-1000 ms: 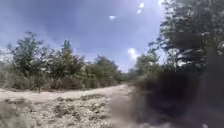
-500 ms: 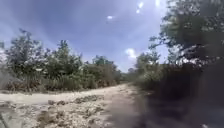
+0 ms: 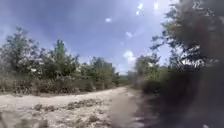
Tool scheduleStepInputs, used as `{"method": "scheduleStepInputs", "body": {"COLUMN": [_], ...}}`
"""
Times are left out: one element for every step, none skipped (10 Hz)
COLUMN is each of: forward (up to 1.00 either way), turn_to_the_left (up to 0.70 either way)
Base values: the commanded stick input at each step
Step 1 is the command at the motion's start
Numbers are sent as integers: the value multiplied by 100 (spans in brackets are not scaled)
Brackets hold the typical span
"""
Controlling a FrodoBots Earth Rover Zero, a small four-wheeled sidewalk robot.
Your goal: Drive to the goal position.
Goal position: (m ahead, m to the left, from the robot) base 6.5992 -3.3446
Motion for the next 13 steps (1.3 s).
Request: {"method": "scheduleStepInputs", "body": {"forward": [70,70,70,70,70,70,70,70,70,70,70,70,70], "turn_to_the_left": [0,0,0,0,0,0,0,-15,-35,-35,-25,0,0]}}
